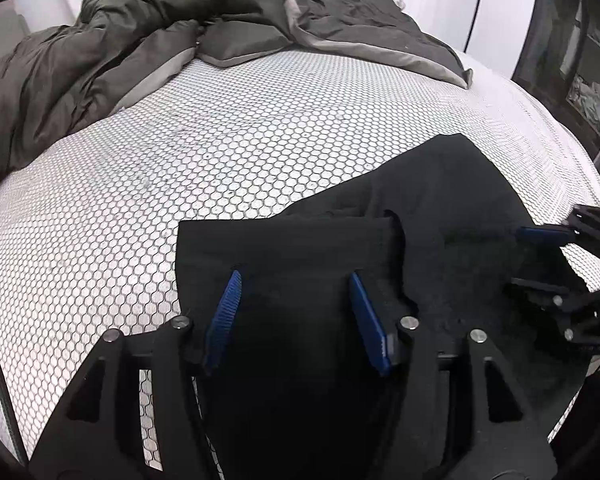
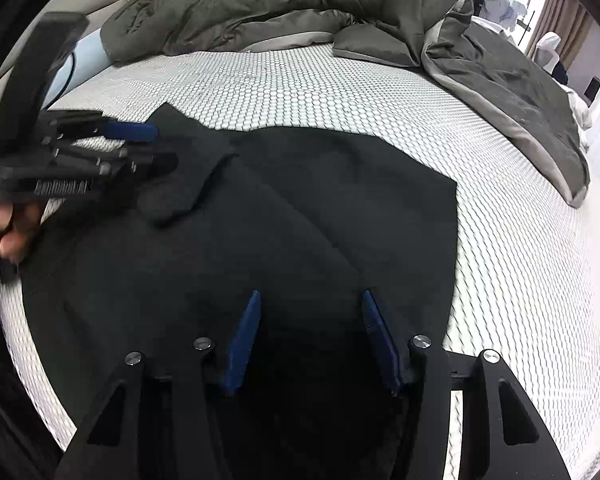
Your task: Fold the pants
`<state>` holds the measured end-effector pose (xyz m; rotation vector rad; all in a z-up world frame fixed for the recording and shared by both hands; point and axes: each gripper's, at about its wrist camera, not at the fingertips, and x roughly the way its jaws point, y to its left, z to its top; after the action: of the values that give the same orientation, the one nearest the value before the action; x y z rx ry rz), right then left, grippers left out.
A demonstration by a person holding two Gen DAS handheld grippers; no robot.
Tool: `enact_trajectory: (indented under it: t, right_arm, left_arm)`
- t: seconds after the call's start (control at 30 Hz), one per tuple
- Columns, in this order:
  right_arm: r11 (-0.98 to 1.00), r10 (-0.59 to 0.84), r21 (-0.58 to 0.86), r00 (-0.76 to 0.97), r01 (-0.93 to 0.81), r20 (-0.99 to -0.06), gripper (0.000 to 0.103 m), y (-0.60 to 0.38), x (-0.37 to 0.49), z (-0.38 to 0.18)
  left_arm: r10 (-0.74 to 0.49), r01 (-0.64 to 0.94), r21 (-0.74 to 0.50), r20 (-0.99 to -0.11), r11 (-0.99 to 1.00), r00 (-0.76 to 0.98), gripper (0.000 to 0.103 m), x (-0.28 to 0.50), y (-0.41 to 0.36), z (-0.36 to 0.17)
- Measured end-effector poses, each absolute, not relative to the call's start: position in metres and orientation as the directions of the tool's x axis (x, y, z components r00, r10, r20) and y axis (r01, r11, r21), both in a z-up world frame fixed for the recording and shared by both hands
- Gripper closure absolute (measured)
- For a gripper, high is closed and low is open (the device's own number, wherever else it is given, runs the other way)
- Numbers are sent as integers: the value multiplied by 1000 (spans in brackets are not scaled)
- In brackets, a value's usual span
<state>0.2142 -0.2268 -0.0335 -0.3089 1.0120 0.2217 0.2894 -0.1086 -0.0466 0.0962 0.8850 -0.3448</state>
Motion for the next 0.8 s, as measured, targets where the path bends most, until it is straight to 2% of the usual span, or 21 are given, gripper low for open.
enact_trajectory:
  t: [0.1, 0.23, 0.4, 0.5, 0.53, 0.57, 0.63, 0.8]
  right_arm:
    - [927, 17, -197, 558, -320, -830, 49, -227, 197, -27]
    - [970, 130, -21, 591, -242, -796, 43, -271, 168, -1]
    - [971, 238, 195, 595, -137, -768, 43, -317, 130, -2]
    - [965, 261, 206, 613, -161, -746, 52, -314, 119, 1]
    - [962, 274, 202, 622, -185, -734, 52, -309, 114, 4]
    - [954, 301, 217, 627, -208, -719, 52, -306, 112, 7]
    - [938, 347, 263, 613, -226, -710, 59, -304, 114, 4]
    - [937, 349, 302, 522, -177, -778, 60, -305, 135, -30]
  left_arm:
    - [-233, 304, -53, -769, 951, 596, 48, 276, -103, -28]
    - [-284, 315, -96, -724, 944, 629, 48, 237, -94, -3]
    - [-323, 399, -86, -750, 913, 577, 48, 190, -141, -22]
    - [-378, 481, -74, -725, 874, 575, 48, 166, -186, -24]
    - [-389, 511, -54, -720, 858, 575, 48, 159, -204, -25]
    - [-386, 519, -42, -720, 854, 577, 48, 156, -211, -27]
    - [-367, 532, -15, -741, 847, 563, 48, 154, -232, -36]
    - [-335, 511, 7, -747, 860, 574, 46, 151, -242, -50]
